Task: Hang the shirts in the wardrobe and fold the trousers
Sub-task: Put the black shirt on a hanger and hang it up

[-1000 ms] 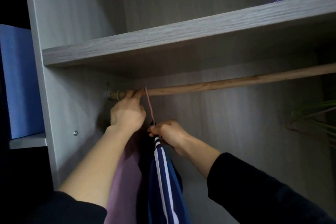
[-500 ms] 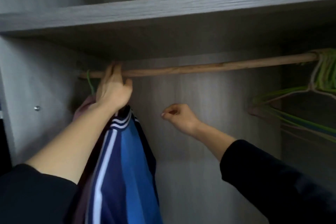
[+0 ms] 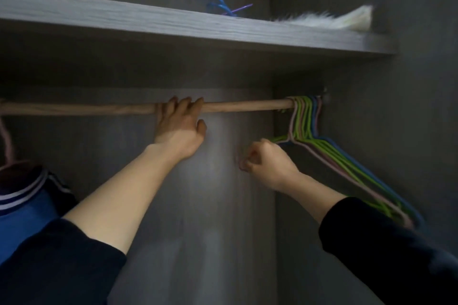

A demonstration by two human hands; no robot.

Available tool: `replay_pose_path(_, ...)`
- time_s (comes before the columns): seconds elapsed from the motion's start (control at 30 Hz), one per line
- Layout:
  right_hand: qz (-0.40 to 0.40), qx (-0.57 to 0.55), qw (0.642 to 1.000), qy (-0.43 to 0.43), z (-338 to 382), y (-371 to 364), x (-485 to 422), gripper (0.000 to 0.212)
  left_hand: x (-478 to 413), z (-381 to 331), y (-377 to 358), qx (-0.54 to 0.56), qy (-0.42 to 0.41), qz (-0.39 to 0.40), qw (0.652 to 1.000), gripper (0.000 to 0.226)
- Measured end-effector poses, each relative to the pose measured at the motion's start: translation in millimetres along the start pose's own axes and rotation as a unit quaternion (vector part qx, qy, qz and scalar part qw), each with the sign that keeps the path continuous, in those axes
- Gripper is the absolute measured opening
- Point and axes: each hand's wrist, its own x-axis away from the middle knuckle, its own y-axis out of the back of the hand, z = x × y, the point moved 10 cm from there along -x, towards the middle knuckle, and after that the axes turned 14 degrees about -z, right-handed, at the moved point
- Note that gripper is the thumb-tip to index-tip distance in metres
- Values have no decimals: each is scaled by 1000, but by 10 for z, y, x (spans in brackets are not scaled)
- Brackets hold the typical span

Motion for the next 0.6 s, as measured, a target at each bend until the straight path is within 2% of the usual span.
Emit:
replay_pose_path(0.13,-47,140,989,21,-410,347,-35,28,-129,-135,-108,-5,-5,-39,999,62)
replay_pose_path(0.23,-75,270,959,45,-617,535,-64,32,-151,-113,-136,3,2,-73,997,58)
replay_pose_path(0.33,-52,354,931,76,-699,520,-66,41,-148,-102,-128,7,-2,-96,995,56)
replay_pose_path(0.5,-19,413,903,114,-655,434,-113,39,-157,-87,-124,14,8,-84,996,60)
replay_pose_path(0.53,-17,408,907,105,-636,446,-126,36,-157,-85,-123,14,9,-80,997,61)
replay_pose_path(0.6,-10,351,935,48,-632,497,-138,33,-157,-87,-126,13,10,-74,997,58)
